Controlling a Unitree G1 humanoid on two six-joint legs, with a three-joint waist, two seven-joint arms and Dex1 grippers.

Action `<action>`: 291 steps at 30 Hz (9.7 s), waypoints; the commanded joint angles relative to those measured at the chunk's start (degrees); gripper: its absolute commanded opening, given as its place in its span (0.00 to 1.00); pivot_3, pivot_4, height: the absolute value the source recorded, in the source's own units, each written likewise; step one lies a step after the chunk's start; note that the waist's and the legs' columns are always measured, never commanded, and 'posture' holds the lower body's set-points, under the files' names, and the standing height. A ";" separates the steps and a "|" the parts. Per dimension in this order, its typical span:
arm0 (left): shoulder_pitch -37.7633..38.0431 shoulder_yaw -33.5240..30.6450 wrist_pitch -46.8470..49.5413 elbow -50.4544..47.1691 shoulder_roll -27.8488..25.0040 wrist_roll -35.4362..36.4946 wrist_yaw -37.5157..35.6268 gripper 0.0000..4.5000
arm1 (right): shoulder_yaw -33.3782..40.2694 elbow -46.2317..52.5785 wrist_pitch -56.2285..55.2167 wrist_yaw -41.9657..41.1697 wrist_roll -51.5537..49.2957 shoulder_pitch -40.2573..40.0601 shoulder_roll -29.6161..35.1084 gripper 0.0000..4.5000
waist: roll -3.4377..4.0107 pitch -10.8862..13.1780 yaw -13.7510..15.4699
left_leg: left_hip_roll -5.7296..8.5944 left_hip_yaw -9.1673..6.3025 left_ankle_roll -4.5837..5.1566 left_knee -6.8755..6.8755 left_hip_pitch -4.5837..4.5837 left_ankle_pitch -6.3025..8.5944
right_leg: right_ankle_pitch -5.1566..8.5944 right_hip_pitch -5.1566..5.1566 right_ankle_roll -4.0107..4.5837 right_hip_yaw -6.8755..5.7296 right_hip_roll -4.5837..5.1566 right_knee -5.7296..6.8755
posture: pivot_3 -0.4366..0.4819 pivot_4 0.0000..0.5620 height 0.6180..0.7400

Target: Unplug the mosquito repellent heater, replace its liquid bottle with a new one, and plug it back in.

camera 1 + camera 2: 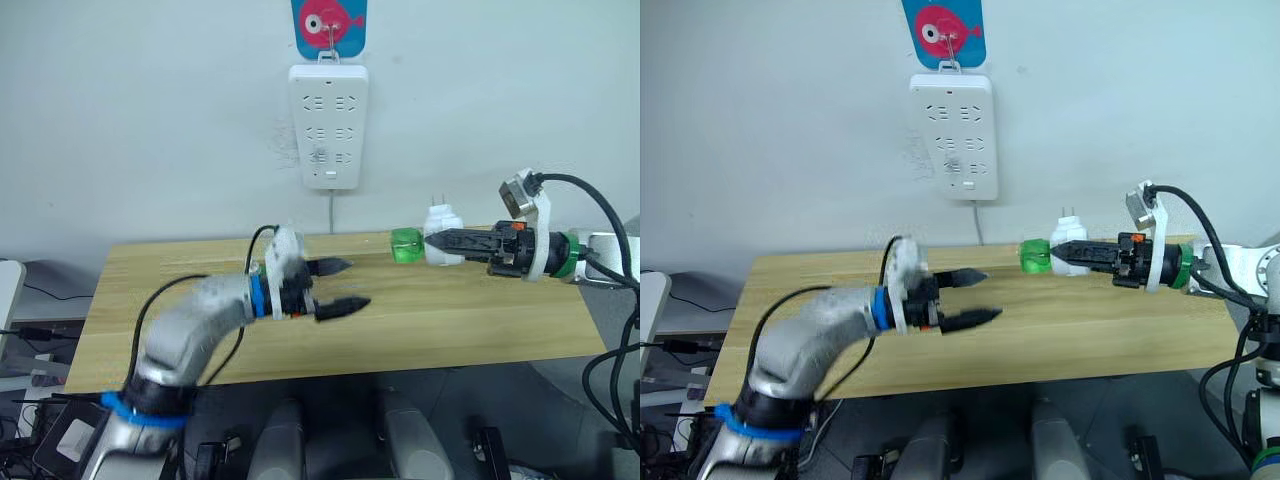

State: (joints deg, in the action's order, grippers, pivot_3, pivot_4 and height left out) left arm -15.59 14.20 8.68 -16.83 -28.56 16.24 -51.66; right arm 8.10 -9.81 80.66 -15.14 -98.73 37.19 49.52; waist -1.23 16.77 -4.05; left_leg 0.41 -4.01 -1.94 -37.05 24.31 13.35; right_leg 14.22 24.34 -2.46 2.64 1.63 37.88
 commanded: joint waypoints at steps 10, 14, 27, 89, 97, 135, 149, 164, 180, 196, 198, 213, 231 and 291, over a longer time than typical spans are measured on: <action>-16.33 1.16 -65.89 27.71 4.32 -34.86 22.13 1.00 | -5.75 -0.45 2.08 1.79 -12.94 4.50 3.57 0.67 | 0.00 -0.01 1.88 | 0.05 -0.01 0.13 -0.20 0.13 -0.04 | -0.21 -0.09 -0.21 -0.06 0.02 -0.13 | 0.41 0.49 1.00; -20.60 2.25 -69.67 32.96 5.32 -37.05 24.93 1.00 | -6.85 -0.70 1.28 2.42 -13.39 5.38 3.46 0.67 | 0.00 -0.01 1.99 | 0.06 -0.06 0.14 -0.20 0.13 -0.04 | -0.23 -0.04 -0.22 -0.10 0.03 0.02 | 0.40 0.48 1.00; -23.71 5.06 -72.63 38.25 4.64 -36.86 26.08 0.48 | -6.99 1.88 0.64 1.61 -14.27 3.64 4.53 0.67 | 0.00 -0.01 1.94 | 0.06 -0.17 0.14 -0.24 0.13 -0.04 | -0.23 -0.04 -0.22 -0.19 0.03 0.11 | 0.39 0.48 1.00; -23.20 -1.42 -73.74 37.87 5.71 -42.93 28.76 1.00 | -7.84 -1.07 0.19 3.13 -14.27 6.15 2.15 0.67 | 0.03 -0.02 2.11 | 0.05 -0.18 0.30 -0.91 0.47 0.06 | -0.40 0.02 -0.27 -0.21 0.07 0.13 | 0.38 0.51 1.00; -25.20 1.60 -76.22 40.69 4.46 -43.75 30.98 0.66 | -7.85 -0.75 0.36 2.88 -14.27 5.89 2.22 0.67 | 0.03 -0.02 1.99 | 0.06 -0.19 0.30 -0.91 0.47 0.05 | -0.39 0.02 -0.27 -0.21 0.06 0.14 | 0.38 0.51 1.00; -31.72 -13.59 73.50 32.68 -0.41 74.07 9.80 0.50 | -8.73 2.87 2.24 -6.50 -11.68 4.43 6.89 0.67 | 0.03 -0.02 -0.62 | -0.02 -0.37 0.34 -0.98 0.47 0.08 | -0.23 0.09 -0.29 -0.23 -0.25 0.29 | 0.37 0.49 1.00; -28.26 -17.67 73.46 28.80 2.69 72.17 16.19 0.50 | -10.11 2.46 1.08 -5.43 -10.98 5.16 5.96 0.67 | 0.03 -0.01 -0.36 | -0.01 -0.31 0.35 -0.95 0.47 0.08 | -0.23 0.09 -0.29 -0.20 -0.20 0.25 | 0.39 0.50 1.00; -23.40 -24.29 74.58 30.53 3.75 75.17 25.61 0.99 | -8.87 -2.12 -0.63 -1.26 -14.27 5.03 5.64 0.67 | 0.03 -0.01 -0.14 | -0.01 -0.26 0.35 -0.95 0.46 0.09 | -0.23 0.09 -0.29 -0.15 -0.19 0.26 | 0.38 0.51 1.00; -10.32 0.74 -45.33 8.70 -5.60 -22.41 14.19 0.99 | -8.17 -3.86 0.59 -1.15 -14.27 5.62 4.65 0.67 | 0.04 0.00 2.44 | -0.07 -0.01 0.32 -0.87 0.40 0.07 | -0.37 -0.04 -0.03 0.03 -0.13 -0.19 | 0.42 0.52 1.00; -23.24 1.66 -72.59 33.23 1.95 -43.90 30.87 0.99 | -7.87 -2.19 2.07 -1.68 -14.27 6.46 2.85 0.67 | 0.04 0.00 2.17 | 0.10 -0.11 0.57 -0.96 0.51 0.21 | -0.48 0.02 -0.22 -0.21 0.43 0.00 | 0.40 0.52 1.00; -24.01 1.62 -72.64 33.71 2.57 -45.81 32.15 0.99 | -7.77 -2.04 1.97 -1.69 -14.27 6.38 2.56 0.67 | 0.04 0.00 2.16 | 0.11 -0.11 0.57 -0.99 0.51 0.20 | -0.48 0.02 -0.22 -0.22 0.41 0.03 | 0.40 0.52 1.00; -25.12 2.82 -72.51 32.48 3.05 -46.60 34.74 0.50 | -7.98 -0.68 2.12 -2.29 -14.27 6.06 2.23 0.67 | 0.04 0.00 2.14 | 0.11 -0.13 0.58 -1.00 0.51 0.20 | -0.48 0.02 -0.22 -0.24 0.18 0.07 | 0.41 0.51 1.00; -26.68 6.05 31.49 9.38 -13.05 63.47 6.13 0.50 | -7.51 4.51 5.52 -12.18 -7.34 5.10 7.61 0.67 | 0.07 0.06 1.19 | -0.02 -0.62 0.57 -1.00 0.43 0.19 | -0.42 -0.04 -0.24 -0.26 -0.17 0.08 | 0.41 0.51 1.00; -11.44 -15.11 67.07 6.87 -11.98 78.25 13.61 0.50 | -18.73 -32.94 -32.24 -31.14 91.85 4.61 0.18 0.99 | 0.10 0.08 1.15 | -0.01 -0.22 0.52 -0.94 0.39 0.17 | -0.22 0.07 -0.18 -0.09 -0.21 0.23 | 0.44 0.50 1.00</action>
State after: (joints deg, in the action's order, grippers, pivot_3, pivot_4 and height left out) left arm -27.28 0.22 75.80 -8.42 -40.85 94.13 -37.00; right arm -11.83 -46.34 48.68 -44.42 -7.77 41.60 46.64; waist -1.13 16.85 -2.90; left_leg 0.42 -4.23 -1.41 -37.99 24.70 13.53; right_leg 14.01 24.41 -2.64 2.55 1.43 38.12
